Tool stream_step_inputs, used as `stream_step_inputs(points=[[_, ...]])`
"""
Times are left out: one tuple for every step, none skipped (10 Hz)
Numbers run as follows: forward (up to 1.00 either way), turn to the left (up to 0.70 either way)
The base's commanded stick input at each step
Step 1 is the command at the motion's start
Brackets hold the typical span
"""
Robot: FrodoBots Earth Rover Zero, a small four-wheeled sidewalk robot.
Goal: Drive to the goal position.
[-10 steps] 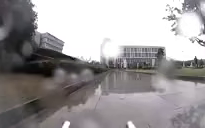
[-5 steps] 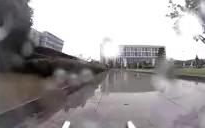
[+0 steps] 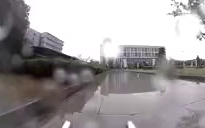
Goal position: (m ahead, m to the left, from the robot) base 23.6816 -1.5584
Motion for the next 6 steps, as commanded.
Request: stream_step_inputs(points=[[0.7,0.0],[0.7,0.0],[0.7,0.0],[0.7,0.0],[0.7,0.0],[0.7,0.0]])
